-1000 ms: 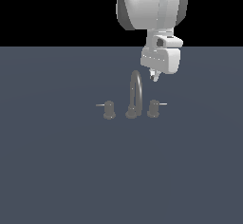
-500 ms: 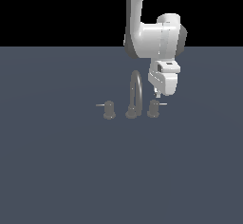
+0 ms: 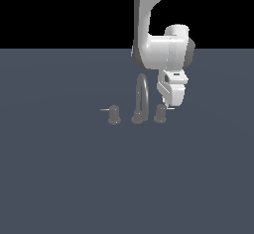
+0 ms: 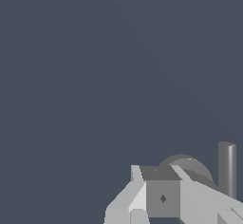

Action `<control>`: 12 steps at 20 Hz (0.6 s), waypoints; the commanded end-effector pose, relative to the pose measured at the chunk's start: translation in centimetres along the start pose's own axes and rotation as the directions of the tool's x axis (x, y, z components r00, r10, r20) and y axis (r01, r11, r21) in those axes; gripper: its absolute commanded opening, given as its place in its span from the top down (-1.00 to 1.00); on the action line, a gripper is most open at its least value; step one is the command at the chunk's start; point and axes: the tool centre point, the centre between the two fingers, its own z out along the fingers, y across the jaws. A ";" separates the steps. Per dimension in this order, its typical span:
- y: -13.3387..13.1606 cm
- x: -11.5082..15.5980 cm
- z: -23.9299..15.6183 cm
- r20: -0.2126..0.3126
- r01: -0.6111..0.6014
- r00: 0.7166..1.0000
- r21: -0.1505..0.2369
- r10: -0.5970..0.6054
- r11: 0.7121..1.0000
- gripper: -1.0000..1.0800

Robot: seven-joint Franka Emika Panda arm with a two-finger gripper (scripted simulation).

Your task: Turn on the faucet by rotating a designated handle.

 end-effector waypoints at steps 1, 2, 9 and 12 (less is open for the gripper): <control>0.0 0.0 0.0 0.000 -0.001 1.000 0.001 0.001 1.000 1.00; 0.0 0.0 0.0 0.000 -0.001 1.000 0.000 0.001 1.000 1.00; 2.1 1.2 0.0 0.000 -0.001 1.000 0.001 0.001 1.000 1.00; 3.1 1.8 0.0 0.000 -0.001 1.000 0.001 0.001 1.000 1.00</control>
